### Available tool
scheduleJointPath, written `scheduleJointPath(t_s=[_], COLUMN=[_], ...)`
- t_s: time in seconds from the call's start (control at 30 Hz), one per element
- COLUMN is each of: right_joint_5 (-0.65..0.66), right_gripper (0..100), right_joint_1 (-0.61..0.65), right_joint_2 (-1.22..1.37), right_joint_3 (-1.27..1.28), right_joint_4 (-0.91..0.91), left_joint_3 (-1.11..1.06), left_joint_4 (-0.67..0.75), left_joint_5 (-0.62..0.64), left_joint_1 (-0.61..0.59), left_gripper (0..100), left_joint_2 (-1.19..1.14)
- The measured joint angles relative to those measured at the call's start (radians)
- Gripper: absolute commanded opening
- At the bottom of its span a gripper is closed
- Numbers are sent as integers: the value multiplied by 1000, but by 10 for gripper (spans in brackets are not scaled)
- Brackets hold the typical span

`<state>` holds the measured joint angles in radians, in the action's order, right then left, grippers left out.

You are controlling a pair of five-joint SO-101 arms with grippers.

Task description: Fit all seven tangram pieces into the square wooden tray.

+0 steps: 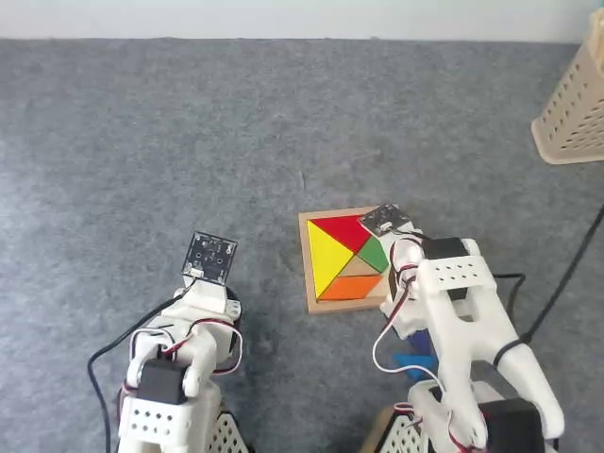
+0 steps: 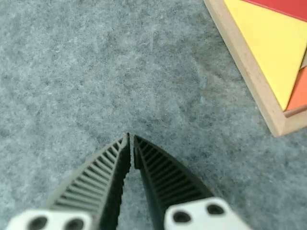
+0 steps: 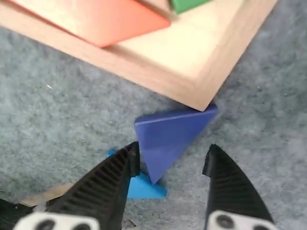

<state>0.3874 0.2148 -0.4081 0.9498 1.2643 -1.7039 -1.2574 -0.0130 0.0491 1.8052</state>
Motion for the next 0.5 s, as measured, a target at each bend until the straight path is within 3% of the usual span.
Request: scheduleJointPath(t_s=[0.23,0.5], right_joint_5=[-37,-58], right_gripper=[219,217], right_joint_1=[21,20], right_joint_2=[5,213], right_joint_3=[0,-32], right_joint_4=[-46,-120], left_joint_3=[0,0], left_joint_4=[0,0], left_joint_5=[0,0], left_joint_1=[0,0], left_gripper=[12,12], left_joint_2=[0,0])
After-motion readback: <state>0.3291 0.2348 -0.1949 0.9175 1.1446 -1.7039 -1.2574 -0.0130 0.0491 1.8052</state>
